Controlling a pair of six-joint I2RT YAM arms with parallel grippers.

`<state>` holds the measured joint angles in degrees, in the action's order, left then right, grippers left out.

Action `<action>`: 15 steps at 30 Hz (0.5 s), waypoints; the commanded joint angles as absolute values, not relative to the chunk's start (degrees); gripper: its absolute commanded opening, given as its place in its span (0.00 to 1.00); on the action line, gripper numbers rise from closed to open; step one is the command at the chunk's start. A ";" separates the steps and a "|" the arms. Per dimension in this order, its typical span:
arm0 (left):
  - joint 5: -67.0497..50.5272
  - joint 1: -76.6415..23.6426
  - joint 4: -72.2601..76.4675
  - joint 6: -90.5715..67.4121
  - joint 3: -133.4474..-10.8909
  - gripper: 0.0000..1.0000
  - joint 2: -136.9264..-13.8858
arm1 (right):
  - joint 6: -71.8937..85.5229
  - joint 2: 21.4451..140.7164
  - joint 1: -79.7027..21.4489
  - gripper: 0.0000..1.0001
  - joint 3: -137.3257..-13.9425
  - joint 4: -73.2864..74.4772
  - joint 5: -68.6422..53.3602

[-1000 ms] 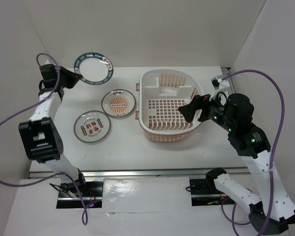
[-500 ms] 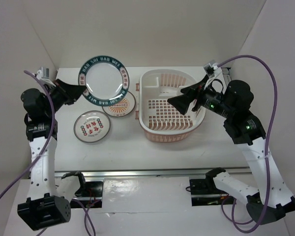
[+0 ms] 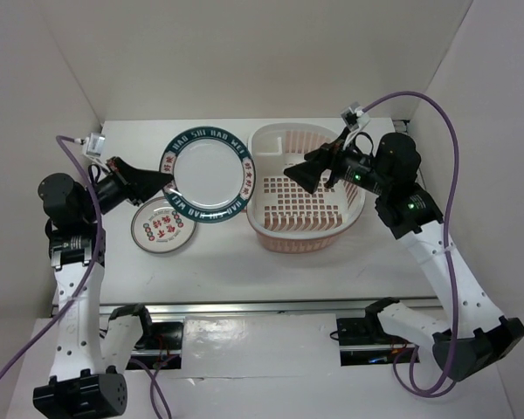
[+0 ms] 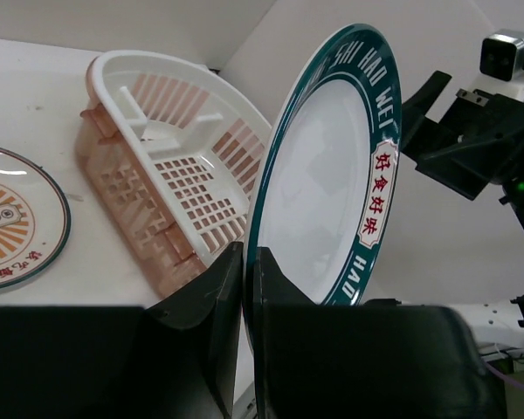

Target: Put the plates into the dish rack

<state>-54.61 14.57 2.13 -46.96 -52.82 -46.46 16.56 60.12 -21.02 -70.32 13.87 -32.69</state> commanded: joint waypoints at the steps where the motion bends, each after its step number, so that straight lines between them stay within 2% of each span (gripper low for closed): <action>1: -56.34 13.45 5.10 -47.91 -55.28 0.00 -47.10 | 18.11 60.55 -21.27 0.96 -70.05 6.42 -35.68; 7: -55.72 10.30 6.76 -48.08 -54.23 0.00 -47.64 | 16.80 64.50 -26.61 0.96 -72.77 5.71 -34.02; 15: -52.65 6.24 6.15 -47.55 -55.37 0.00 -50.01 | 12.04 71.18 -42.26 0.96 -77.34 9.05 -18.29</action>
<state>-53.39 6.96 1.69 -46.85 -52.84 -50.30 15.05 69.97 -37.80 -73.84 10.26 -25.80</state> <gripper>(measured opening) 0.204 0.964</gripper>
